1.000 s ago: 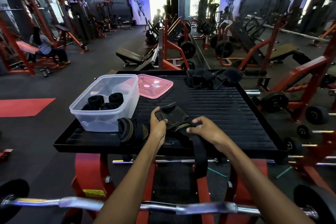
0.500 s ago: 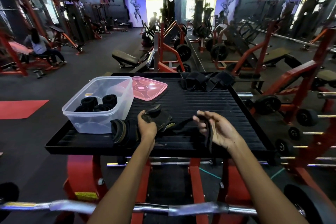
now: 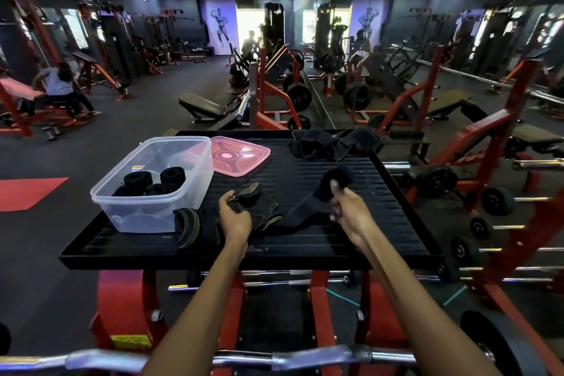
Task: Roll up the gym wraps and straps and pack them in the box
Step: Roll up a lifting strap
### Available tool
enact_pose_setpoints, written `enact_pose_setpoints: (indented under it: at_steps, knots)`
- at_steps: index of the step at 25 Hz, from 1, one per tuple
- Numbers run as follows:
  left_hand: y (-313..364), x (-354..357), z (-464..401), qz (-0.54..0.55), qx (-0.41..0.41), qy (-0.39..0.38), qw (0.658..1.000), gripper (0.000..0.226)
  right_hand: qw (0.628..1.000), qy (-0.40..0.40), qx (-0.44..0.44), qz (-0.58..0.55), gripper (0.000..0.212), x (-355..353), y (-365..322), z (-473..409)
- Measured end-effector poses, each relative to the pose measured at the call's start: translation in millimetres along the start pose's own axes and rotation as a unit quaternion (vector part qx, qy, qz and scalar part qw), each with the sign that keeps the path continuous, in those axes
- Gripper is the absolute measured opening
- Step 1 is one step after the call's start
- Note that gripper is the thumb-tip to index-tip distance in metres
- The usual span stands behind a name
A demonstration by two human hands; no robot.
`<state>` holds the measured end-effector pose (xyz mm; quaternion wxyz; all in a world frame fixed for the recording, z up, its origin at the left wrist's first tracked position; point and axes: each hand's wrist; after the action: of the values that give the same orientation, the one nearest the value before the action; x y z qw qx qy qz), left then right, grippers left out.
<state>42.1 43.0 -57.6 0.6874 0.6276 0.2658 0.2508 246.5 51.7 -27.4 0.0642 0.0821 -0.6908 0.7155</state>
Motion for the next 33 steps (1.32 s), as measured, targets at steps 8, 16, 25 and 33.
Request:
enact_pose_setpoints:
  at_steps: [8,16,25,33]
  knots:
    - [-2,0,-6,0.026,0.015,-0.080,0.996,0.051,0.997,-0.001,-0.071,0.006,0.023,58,-19,-23]
    - [-3,-1,-7,0.078,0.035,-0.151,0.985,0.040,0.998,-0.025,-0.044,0.031,0.008,93,7,-23]
    - [-2,-2,-4,0.143,0.032,-0.126,0.981,0.035,0.989,-0.056,-0.048,0.128,0.019,89,-3,-21]
    - [-2,-2,-3,0.152,0.080,-0.130,0.977,0.049,0.964,-0.022,-0.050,0.259,0.018,94,-5,-22]
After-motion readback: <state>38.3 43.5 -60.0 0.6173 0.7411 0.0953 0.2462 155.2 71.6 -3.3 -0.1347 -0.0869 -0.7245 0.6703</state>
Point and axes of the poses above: each hand's wrist, its own z-axis away from the middle knuckle, its own x-axis out of the palm, y = z × x, and after that the axes turned 4 degrees about -x, right-handed
